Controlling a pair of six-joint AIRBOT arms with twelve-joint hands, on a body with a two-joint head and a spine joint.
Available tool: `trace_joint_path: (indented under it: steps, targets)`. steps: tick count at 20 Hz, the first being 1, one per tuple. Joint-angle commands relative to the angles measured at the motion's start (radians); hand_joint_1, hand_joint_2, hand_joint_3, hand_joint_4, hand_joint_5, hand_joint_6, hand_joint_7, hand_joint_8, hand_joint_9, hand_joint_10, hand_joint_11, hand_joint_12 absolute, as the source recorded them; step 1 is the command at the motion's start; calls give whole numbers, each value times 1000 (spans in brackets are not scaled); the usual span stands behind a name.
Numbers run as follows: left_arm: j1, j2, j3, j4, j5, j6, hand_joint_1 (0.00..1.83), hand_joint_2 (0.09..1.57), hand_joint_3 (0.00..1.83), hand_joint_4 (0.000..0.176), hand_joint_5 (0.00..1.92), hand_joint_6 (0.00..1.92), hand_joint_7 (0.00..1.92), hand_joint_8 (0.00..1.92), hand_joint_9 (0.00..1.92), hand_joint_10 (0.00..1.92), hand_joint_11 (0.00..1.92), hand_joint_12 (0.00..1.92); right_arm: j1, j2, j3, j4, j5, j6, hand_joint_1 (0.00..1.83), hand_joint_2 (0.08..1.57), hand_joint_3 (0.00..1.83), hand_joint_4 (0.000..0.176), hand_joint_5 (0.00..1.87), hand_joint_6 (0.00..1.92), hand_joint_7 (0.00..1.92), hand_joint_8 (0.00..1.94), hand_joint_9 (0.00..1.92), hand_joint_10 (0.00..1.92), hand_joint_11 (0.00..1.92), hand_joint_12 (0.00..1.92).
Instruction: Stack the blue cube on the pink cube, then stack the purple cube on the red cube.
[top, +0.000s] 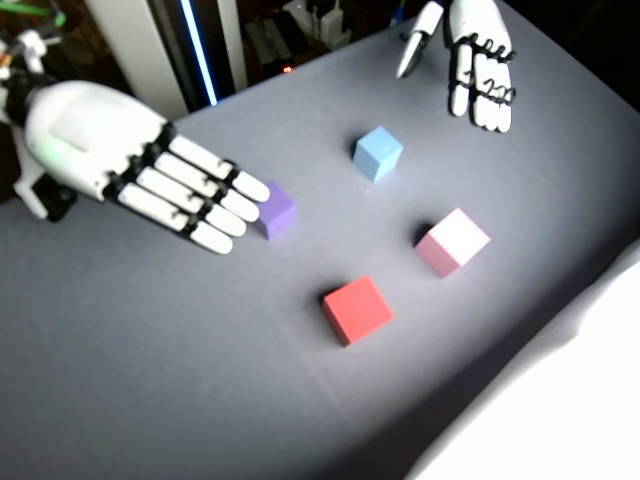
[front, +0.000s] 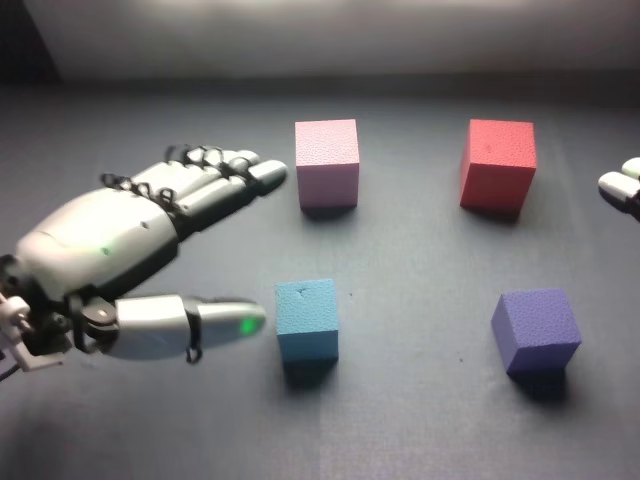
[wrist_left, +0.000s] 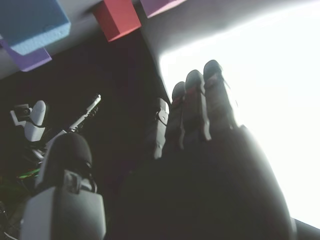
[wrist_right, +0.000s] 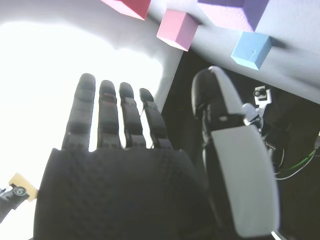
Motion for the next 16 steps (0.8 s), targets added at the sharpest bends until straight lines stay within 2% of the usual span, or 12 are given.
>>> trace_joint_path:
  steps: [1, 2, 3, 4, 6, 7, 8, 11, 13, 14, 15, 16]
  targets:
    - [-12, -5, 3, 4, -91, -10, 335, 1073, 0, 77, 0, 0, 0, 0, 0, 0, 0, 0, 13, 0, 6, -3, 118, -4, 629, 1312, 0, 0, 0, 0, 0, 0, 0, 0, 0, 12]
    - [-19, -11, 3, 18, -69, -12, 342, 1049, 0, 47, 0, 0, 27, 10, 17, 8, 26, 14, 13, 0, 6, -1, 118, -4, 629, 1311, 0, 0, 0, 0, 0, 0, 0, 0, 0, 2]
    - [-28, -21, 4, 30, -43, -13, 338, 1026, 0, 38, 0, 0, 30, 17, 16, 24, 4, 264, 13, 0, 6, 2, 118, -4, 617, 1310, 0, 0, 0, 0, 0, 0, 0, 0, 0, 0]
    - [-34, -33, 7, 36, -18, -13, 384, 1009, 0, 39, 0, 0, 83, 18, 43, 70, 0, 581, 12, -2, 6, 8, 117, -4, 626, 1305, 0, 0, 11, 4, 0, 0, 0, 0, 0, 0]
    - [-49, -57, 18, 47, 24, -13, 440, 1005, 0, 24, 0, 0, 111, 9, 19, 267, 0, 1172, 12, -8, 6, 18, 117, -4, 656, 1297, 0, 0, 21, 8, 0, 0, 0, 0, 8, 4]
    - [-57, -68, 26, 50, 40, -13, 444, 1001, 0, 20, 19, 6, 134, 11, 3, 412, 0, 1294, 10, -9, 5, 23, 117, -4, 656, 1299, 0, 0, 22, 7, 0, 0, 0, 0, 24, 13]
    - [-68, -85, 39, 50, 62, -13, 471, 1006, 1, 0, 55, 19, 159, 17, 0, 493, 0, 1327, 6, -10, 4, 29, 117, -3, 609, 1312, 2, 0, 15, 4, 0, 0, 0, 0, 17, 14]
    - [-84, -118, 65, 57, 117, -13, 578, 1010, 0, 0, 143, 21, 252, 17, 13, 605, 0, 1162, 1, -13, 5, 36, 117, -3, 592, 1313, 2, 0, 0, 0, 0, 0, 0, 0, 0, 0]
    - [-92, -141, 83, 58, 153, -13, 611, 1012, 0, 0, 203, 13, 344, 16, 20, 706, 0, 1194, 0, -14, 5, 38, 117, -3, 597, 1320, 5, 0, 0, 0, 0, 0, 0, 0, 0, 0]
    - [-95, -151, 91, 58, 164, -17, 597, 1030, 2, 0, 222, 11, 366, 13, 37, 690, 0, 1157, 0, -14, 5, 40, 117, -3, 596, 1322, 6, 0, 0, 0, 0, 0, 0, 0, 0, 0]
    - [-98, -161, 100, 58, 171, -23, 724, 1042, 2, 0, 379, 46, 515, 39, 188, 694, 0, 1282, -1, -14, 5, 42, 118, -3, 657, 1320, 2, 0, 0, 0, 0, 0, 0, 0, 0, 0]
    - [-103, -171, 110, 61, 184, -29, 799, 1052, 2, 0, 505, 51, 667, 76, 283, 869, 0, 1427, -1, -14, 5, 42, 118, -3, 624, 1331, 6, 0, 0, 0, 0, 0, 0, 0, 0, 0]
